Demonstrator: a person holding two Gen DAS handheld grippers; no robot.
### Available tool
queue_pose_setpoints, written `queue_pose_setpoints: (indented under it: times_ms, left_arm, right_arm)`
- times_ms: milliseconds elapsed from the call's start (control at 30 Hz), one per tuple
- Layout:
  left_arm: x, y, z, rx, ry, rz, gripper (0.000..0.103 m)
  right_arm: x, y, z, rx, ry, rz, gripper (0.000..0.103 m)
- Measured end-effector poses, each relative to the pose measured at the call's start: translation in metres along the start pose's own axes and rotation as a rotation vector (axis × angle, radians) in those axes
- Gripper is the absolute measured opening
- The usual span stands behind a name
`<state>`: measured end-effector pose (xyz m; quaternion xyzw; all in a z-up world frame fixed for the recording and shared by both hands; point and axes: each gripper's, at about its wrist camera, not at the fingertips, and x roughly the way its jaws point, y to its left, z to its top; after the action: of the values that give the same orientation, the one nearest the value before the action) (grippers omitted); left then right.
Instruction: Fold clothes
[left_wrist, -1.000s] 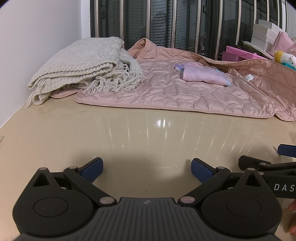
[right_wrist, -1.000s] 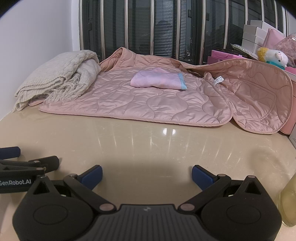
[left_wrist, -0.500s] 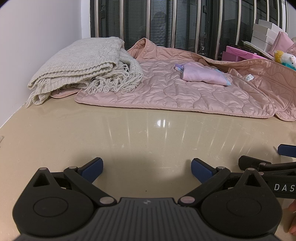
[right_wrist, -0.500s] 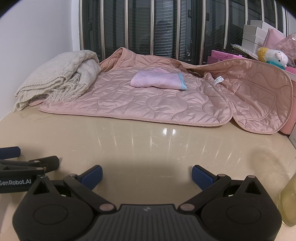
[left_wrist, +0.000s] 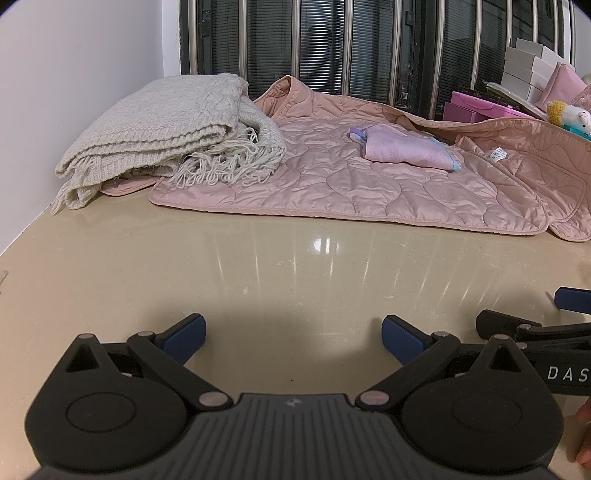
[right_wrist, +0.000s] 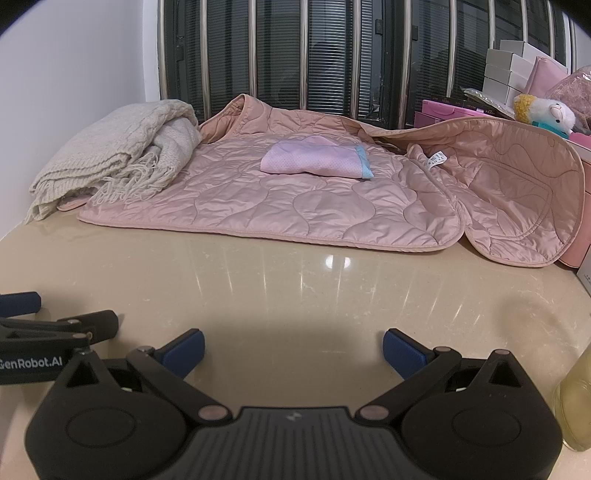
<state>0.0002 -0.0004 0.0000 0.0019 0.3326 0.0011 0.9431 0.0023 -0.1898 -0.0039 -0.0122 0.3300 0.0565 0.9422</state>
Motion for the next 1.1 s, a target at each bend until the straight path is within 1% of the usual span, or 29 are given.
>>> queue_pose_setpoints:
  times_ms: [1100]
  left_arm:
    - [0.0,-0.0001,-0.0001,0.0,0.0,0.0,0.102]
  right_arm:
    - [0.0,-0.0007,0.0001,-0.001,0.001,0.001,0.103]
